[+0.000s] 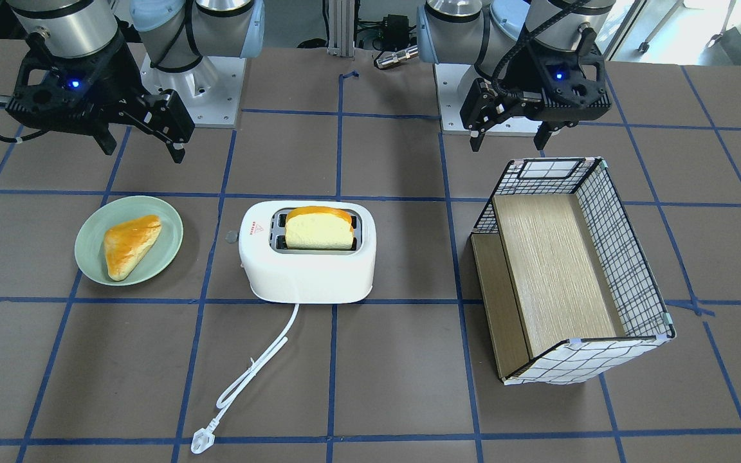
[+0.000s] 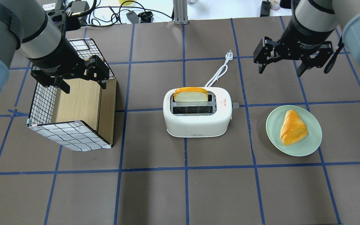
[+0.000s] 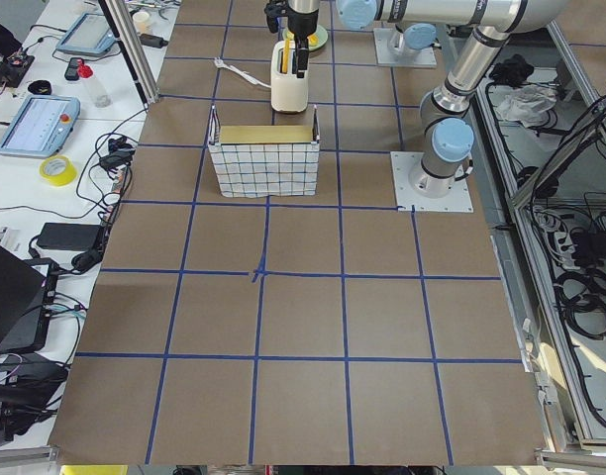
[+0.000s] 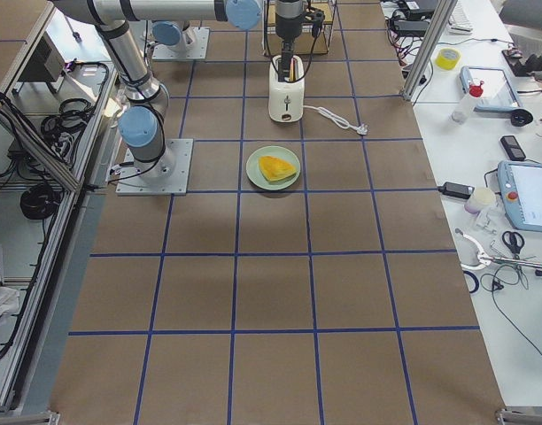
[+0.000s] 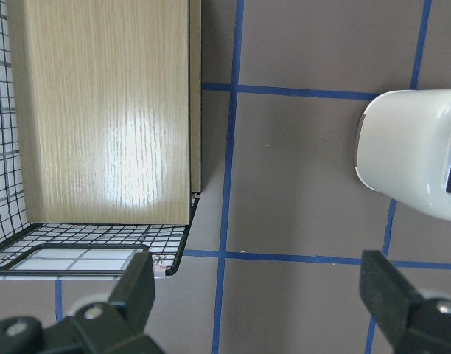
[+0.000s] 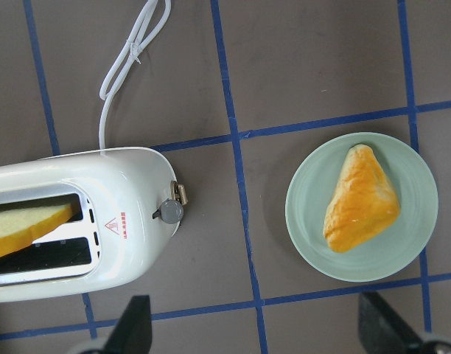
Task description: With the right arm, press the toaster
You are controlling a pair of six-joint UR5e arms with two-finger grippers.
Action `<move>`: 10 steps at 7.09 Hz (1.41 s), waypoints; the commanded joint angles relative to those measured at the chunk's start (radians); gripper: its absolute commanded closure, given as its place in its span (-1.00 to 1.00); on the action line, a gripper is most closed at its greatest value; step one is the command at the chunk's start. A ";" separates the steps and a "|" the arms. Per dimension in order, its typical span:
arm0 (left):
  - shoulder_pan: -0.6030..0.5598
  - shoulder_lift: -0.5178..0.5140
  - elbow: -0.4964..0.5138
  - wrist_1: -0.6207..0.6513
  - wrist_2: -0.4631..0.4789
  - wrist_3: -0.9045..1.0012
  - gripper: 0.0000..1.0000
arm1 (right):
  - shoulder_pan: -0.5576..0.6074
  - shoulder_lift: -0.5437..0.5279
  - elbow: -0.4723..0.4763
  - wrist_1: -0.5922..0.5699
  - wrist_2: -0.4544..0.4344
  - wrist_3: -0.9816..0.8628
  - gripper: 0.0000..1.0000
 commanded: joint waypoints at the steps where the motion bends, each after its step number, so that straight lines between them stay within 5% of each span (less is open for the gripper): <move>1: 0.000 0.000 0.000 0.000 -0.001 0.000 -1.00 | -0.003 0.002 0.004 -0.012 0.001 -0.001 -1.00; 2: 0.000 0.000 -0.001 0.000 -0.001 0.000 -1.00 | -0.010 0.002 0.004 -0.013 0.003 -0.001 -0.99; 4: 0.000 0.000 -0.001 0.000 -0.001 0.000 -1.00 | -0.017 0.002 0.005 -0.034 0.005 -0.013 -0.44; 6: 0.000 0.000 -0.001 0.000 -0.001 0.000 -1.00 | -0.018 0.010 0.011 -0.031 0.018 -0.040 0.93; 10: 0.000 0.000 -0.001 0.000 0.001 0.000 -1.00 | -0.099 0.054 0.048 -0.037 0.211 -0.076 1.00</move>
